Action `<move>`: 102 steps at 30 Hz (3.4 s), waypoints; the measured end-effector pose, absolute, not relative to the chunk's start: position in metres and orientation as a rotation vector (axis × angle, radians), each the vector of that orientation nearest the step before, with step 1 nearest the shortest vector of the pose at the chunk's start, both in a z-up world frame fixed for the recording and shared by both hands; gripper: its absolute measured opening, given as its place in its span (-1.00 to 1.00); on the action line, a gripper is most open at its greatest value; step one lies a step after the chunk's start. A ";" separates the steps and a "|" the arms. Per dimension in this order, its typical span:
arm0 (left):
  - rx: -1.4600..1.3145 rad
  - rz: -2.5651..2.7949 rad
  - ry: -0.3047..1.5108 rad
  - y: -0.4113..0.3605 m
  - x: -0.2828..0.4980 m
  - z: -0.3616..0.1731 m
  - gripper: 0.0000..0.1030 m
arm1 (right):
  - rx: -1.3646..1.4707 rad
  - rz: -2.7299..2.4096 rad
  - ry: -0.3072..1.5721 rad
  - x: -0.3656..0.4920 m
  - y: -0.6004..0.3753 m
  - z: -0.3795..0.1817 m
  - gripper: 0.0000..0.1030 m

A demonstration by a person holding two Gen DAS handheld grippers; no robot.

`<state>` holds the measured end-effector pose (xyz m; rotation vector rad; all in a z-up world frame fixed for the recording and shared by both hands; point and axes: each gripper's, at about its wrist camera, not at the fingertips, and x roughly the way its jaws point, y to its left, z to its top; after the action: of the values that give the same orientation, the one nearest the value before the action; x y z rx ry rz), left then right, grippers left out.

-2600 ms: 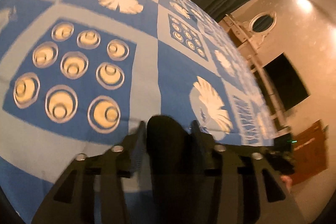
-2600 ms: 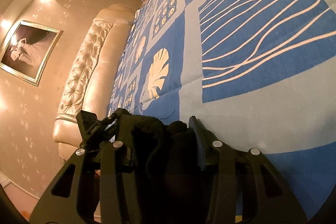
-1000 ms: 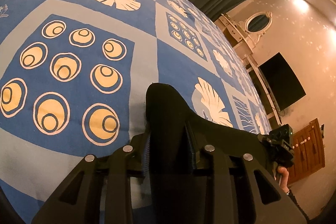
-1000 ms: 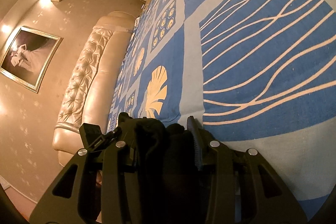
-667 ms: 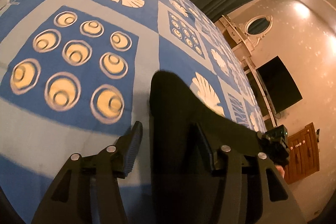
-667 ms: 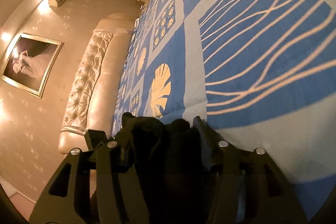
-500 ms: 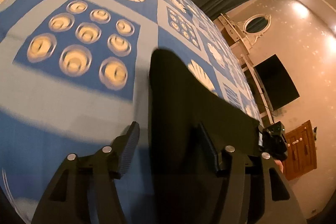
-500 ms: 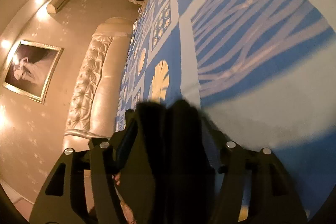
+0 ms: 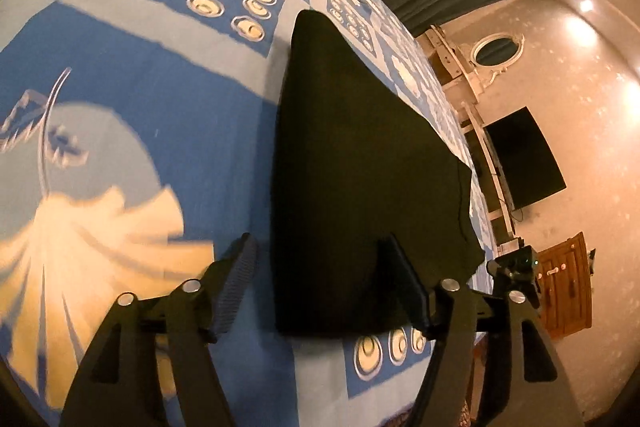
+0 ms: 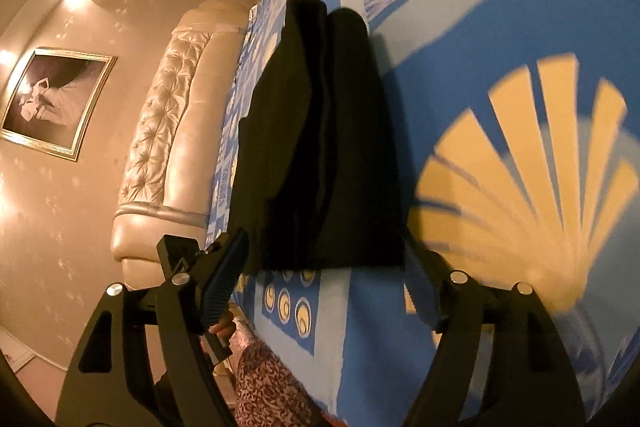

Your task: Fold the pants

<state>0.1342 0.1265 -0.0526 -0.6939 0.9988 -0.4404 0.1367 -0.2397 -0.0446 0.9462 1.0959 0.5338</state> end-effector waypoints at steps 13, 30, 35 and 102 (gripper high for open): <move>-0.711 -0.364 0.949 0.110 0.140 -0.056 0.44 | 0.986 0.442 1.048 0.137 -0.227 -0.045 0.72; -0.606 -0.306 0.991 0.099 0.123 -0.040 -0.14 | 0.995 0.423 1.042 0.118 -0.228 -0.032 -0.36; -0.590 -0.322 1.010 0.095 0.103 -0.040 -0.12 | 1.008 0.417 1.080 0.099 -0.237 -0.041 -0.36; -0.111 0.049 0.786 0.032 -0.019 0.018 0.64 | 0.186 0.099 0.995 0.014 -0.145 0.016 0.67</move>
<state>-0.0192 0.0316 0.0183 -0.1110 0.7862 0.0493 0.0139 -0.1447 0.0156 0.1857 0.9948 0.0988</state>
